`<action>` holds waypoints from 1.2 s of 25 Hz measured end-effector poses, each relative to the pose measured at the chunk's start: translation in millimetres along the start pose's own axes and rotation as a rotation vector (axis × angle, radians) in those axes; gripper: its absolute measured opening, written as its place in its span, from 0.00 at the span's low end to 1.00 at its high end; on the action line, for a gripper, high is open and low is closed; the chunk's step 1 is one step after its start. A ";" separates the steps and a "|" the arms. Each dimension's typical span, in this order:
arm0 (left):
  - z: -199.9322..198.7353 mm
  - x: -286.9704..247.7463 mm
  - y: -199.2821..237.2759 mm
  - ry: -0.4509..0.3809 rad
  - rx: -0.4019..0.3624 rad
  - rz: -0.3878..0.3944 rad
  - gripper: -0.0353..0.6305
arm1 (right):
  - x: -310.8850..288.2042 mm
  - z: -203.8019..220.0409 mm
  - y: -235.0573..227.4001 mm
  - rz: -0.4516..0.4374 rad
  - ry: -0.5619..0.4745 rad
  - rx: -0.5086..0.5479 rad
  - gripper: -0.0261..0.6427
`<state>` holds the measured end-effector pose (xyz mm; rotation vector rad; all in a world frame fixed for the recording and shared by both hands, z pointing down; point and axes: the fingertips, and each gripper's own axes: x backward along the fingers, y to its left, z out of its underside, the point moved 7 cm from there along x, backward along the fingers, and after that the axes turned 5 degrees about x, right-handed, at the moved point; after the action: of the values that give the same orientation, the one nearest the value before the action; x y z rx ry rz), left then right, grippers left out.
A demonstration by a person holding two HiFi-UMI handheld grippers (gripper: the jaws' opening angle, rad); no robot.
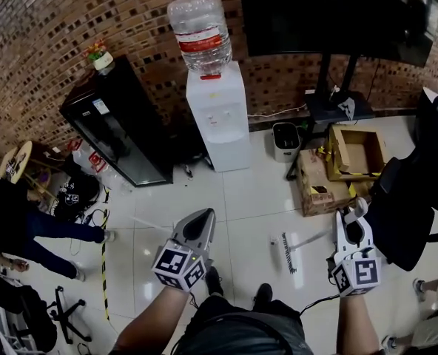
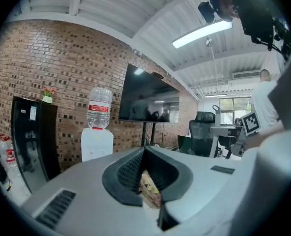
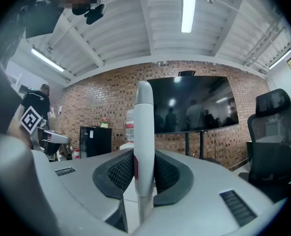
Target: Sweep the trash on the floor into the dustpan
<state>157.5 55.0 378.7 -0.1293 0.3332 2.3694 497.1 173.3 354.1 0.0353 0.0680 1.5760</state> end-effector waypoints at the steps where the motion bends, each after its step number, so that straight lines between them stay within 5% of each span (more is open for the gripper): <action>1: 2.3 -6.8 6.3 0.011 -0.001 0.007 0.07 | -7.6 9.2 -2.3 0.020 0.012 0.004 0.18; 15: 76.2 -78.3 113.9 0.177 -0.076 0.083 0.07 | -70.1 159.2 -5.4 0.311 0.217 0.045 0.18; 20: 96.0 -86.5 127.9 0.213 -0.040 0.131 0.07 | -76.7 196.5 -1.2 0.375 0.293 0.044 0.18; 30: 109.3 -78.9 174.1 0.246 -0.039 0.144 0.07 | -128.7 220.7 64.7 0.359 0.353 0.049 0.17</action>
<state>96.2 -88.9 533.7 -0.4302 0.4252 2.5075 447.9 48.9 581.2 -0.2036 0.3949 1.9250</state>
